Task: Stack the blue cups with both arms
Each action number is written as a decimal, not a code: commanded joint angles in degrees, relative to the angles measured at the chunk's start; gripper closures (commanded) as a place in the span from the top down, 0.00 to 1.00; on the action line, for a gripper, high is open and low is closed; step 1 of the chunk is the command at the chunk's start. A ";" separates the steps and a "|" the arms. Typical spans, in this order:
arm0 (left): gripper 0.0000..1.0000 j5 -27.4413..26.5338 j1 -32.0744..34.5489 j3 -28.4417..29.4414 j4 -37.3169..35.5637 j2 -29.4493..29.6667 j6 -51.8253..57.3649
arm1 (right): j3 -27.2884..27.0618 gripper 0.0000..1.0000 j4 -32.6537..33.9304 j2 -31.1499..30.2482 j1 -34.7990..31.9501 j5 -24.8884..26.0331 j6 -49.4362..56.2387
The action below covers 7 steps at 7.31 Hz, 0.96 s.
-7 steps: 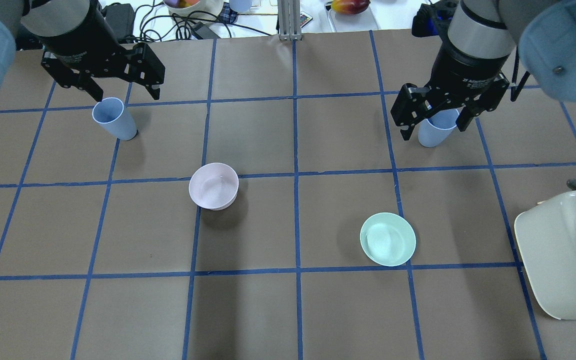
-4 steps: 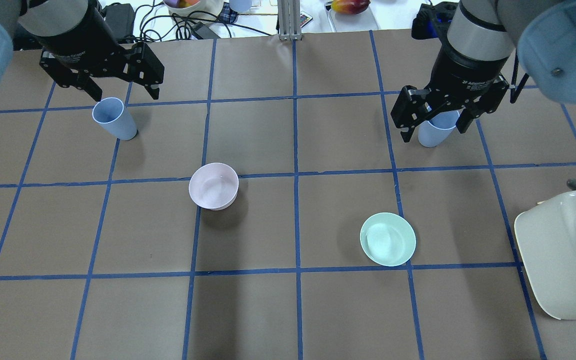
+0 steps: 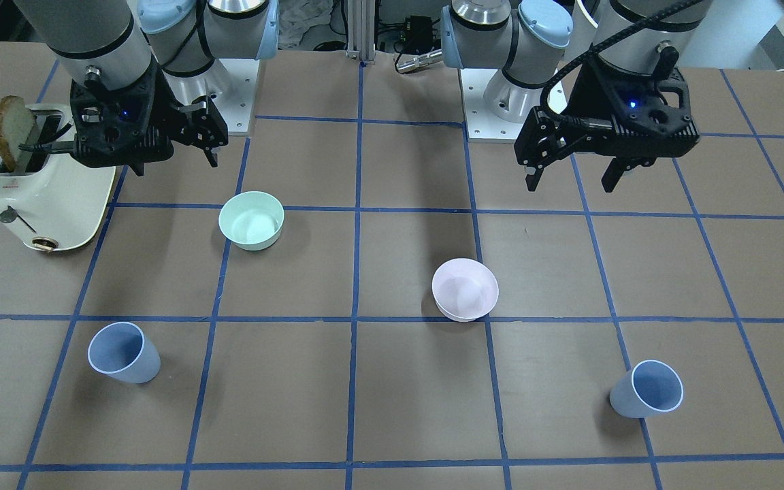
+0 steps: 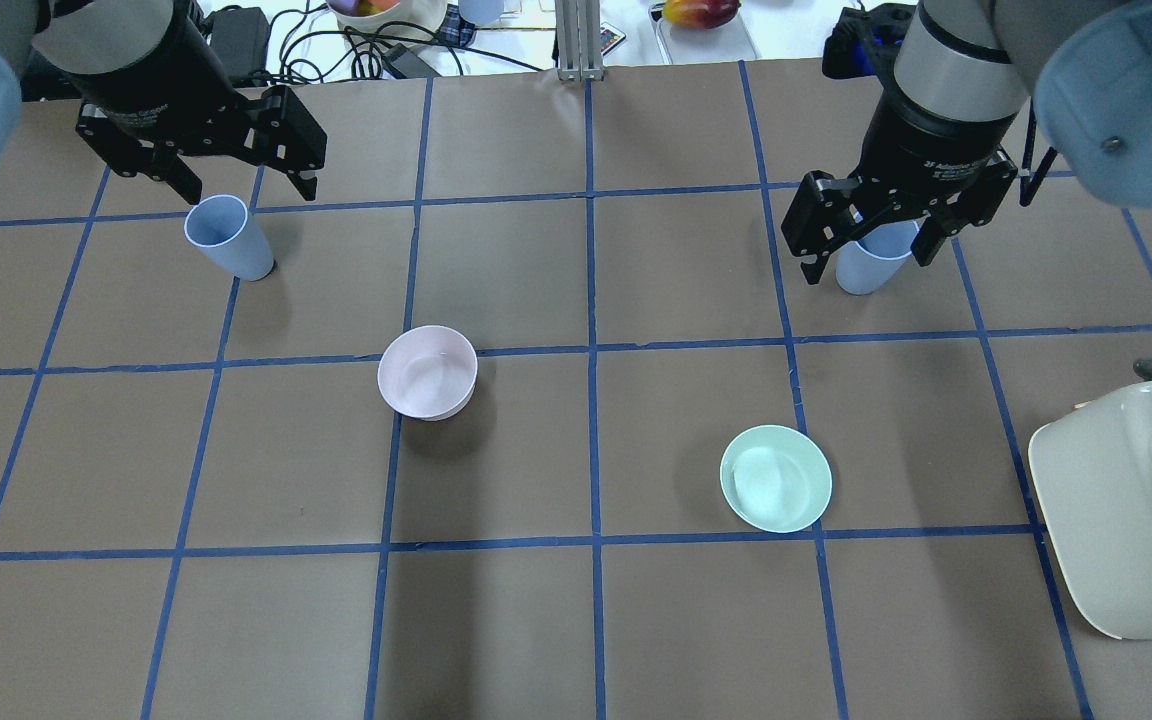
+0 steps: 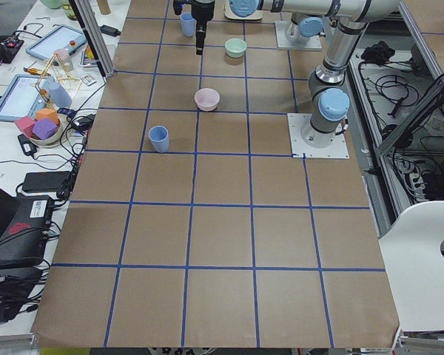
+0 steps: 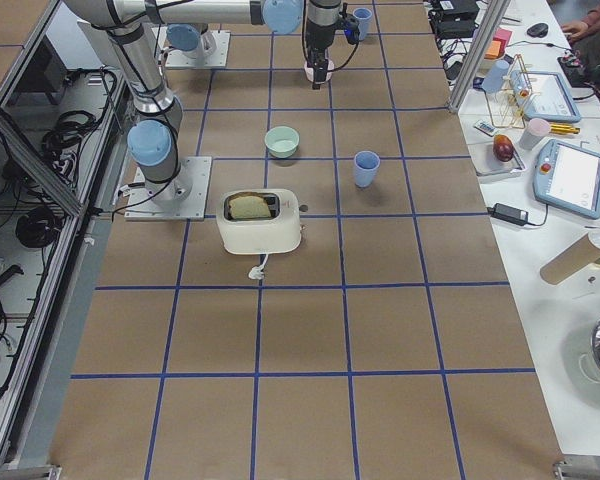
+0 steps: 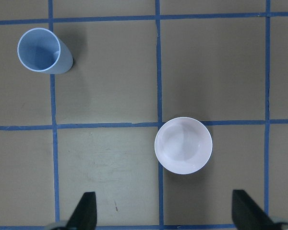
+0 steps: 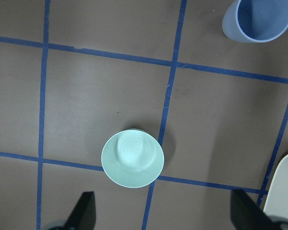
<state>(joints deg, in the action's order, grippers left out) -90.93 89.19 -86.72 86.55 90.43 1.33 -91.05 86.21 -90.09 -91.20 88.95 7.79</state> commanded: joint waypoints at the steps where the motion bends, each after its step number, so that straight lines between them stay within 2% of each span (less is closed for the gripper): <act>1: 1.00 0.32 -0.25 -0.55 -0.15 -0.34 0.69 | 0.00 1.00 0.01 0.00 0.06 0.00 0.38; 3: 1.00 0.06 -0.51 -0.64 -0.77 2.11 0.60 | -0.09 1.00 0.36 0.09 -0.03 0.00 0.64; 5: 1.00 0.06 -2.26 -0.64 -2.42 7.19 1.73 | -0.09 1.00 0.28 0.35 -0.03 0.08 0.03; 7: 1.00 -0.03 -5.07 -0.73 -18.08 17.01 5.16 | -0.18 1.00 0.71 0.79 0.24 -0.18 0.47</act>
<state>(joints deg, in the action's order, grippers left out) -90.81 85.79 -87.45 77.92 101.31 4.89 -91.20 86.73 -89.52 -91.12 88.89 8.16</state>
